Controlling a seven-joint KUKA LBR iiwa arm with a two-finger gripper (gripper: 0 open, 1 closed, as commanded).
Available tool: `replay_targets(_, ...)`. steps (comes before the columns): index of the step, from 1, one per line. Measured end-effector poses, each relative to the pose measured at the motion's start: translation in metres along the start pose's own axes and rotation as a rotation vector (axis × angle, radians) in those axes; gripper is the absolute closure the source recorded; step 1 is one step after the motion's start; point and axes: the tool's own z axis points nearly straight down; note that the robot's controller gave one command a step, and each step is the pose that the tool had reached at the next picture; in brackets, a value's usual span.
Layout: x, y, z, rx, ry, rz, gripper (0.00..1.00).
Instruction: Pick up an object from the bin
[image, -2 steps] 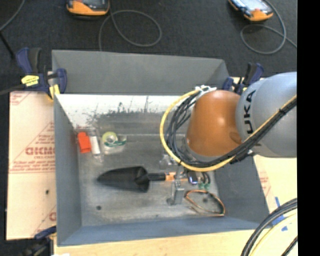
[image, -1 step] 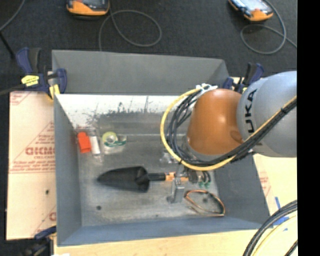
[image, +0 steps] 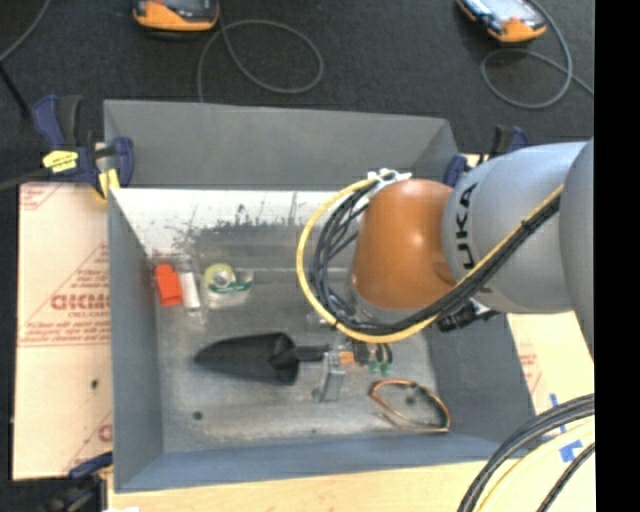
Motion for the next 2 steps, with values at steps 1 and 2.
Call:
replay_targets(1,-0.010,0.029,0.034,-0.003,0.005,0.055,0.00)
replay_targets(2,-0.036,0.044,0.081,-0.001,-0.004,0.079,1.00)
